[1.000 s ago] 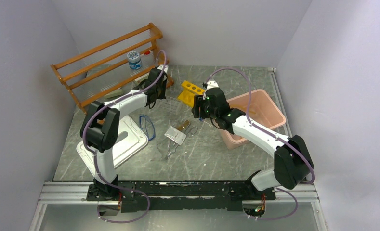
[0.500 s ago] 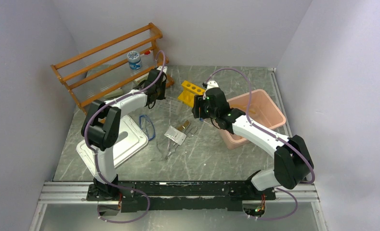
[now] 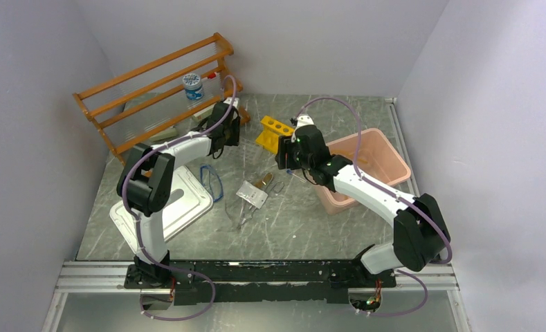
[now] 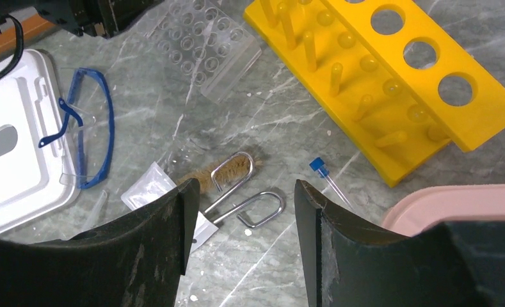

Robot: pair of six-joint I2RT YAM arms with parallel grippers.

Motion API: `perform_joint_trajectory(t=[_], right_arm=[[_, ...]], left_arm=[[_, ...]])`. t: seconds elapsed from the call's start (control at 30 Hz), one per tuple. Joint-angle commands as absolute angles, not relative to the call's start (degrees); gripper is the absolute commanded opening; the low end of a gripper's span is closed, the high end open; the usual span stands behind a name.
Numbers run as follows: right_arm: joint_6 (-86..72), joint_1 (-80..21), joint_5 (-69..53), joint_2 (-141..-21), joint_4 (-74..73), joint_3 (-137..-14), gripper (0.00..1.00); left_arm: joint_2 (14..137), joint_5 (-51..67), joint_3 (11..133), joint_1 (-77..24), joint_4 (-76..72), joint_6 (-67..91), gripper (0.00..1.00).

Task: Organize the chemistry lab equipment

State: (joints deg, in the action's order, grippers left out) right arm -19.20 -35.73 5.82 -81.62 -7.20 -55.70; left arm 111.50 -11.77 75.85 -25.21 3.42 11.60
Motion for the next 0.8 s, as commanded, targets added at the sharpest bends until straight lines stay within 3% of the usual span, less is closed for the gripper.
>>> perform_joint_trajectory(t=[0.0,0.13,0.2,0.53,0.77], right_arm=[[-17.82,-35.43,6.99,-82.70,-7.46,-57.84,0.60],[-16.10,-35.46,8.54,-83.63,-8.45,-58.82,0.61],[-14.56,-35.49,8.93,-84.35,-8.88,-59.33,0.61],[-5.69,-36.66,13.71,-93.87,-17.01,-65.39,0.46],[-3.32,-36.88,20.23,-101.56,-22.85,-69.19,0.51]], left_arm=[[107.54,-10.69,75.24,-24.80,3.38,12.92,0.55],[104.07,-9.38,76.42,-24.45,4.38,14.41,0.77],[102.31,-9.34,76.69,-24.27,4.87,14.89,0.81],[91.33,-9.10,73.60,-23.83,8.99,18.87,0.76],[85.37,-4.76,69.10,-23.82,8.85,22.13,0.74]])
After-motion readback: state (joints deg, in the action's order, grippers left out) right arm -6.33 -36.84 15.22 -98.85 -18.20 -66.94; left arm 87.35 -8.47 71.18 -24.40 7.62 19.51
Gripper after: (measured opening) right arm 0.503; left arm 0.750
